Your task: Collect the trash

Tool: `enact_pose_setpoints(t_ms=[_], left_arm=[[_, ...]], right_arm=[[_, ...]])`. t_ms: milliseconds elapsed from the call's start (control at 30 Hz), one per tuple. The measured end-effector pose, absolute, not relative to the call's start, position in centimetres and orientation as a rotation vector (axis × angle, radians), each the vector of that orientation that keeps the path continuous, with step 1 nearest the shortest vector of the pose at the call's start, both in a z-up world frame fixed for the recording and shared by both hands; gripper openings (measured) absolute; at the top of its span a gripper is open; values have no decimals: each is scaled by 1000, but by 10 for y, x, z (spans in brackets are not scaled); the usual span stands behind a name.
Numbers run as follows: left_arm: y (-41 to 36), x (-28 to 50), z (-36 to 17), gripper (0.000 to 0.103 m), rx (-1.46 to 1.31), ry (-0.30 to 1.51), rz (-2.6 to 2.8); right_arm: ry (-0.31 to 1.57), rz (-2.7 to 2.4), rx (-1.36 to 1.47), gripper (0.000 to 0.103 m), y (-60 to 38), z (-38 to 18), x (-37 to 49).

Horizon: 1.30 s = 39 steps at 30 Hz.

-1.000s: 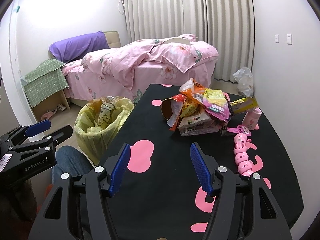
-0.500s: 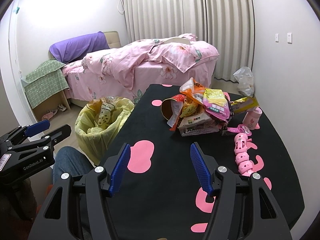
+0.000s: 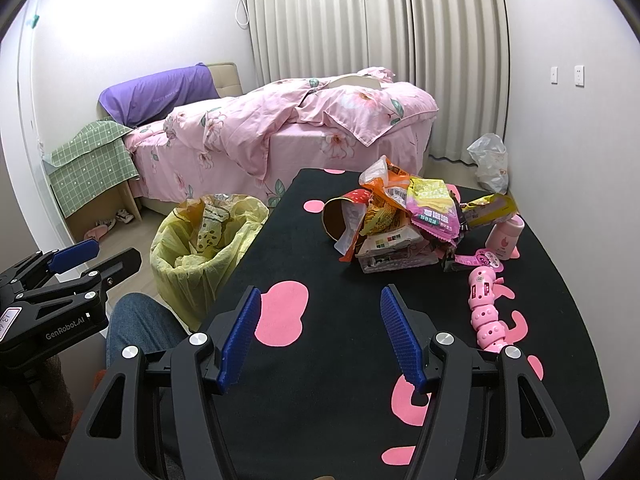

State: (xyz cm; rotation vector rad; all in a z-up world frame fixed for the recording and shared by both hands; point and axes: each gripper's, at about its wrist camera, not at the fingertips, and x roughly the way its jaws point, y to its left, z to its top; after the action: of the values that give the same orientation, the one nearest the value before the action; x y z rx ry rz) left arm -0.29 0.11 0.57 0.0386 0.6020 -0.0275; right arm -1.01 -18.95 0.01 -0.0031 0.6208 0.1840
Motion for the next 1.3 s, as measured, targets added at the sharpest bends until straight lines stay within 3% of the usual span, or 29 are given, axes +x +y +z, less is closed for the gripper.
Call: enact_pose_setpoints(t_ms=[967, 1300], left_arm=[[4, -5, 13, 70, 34, 596, -24], [-13, 36, 5, 70, 46, 581, -149]], right_arm=[[618, 184, -2, 59, -190, 1, -9], [589, 85, -4, 59, -232, 13, 8]])
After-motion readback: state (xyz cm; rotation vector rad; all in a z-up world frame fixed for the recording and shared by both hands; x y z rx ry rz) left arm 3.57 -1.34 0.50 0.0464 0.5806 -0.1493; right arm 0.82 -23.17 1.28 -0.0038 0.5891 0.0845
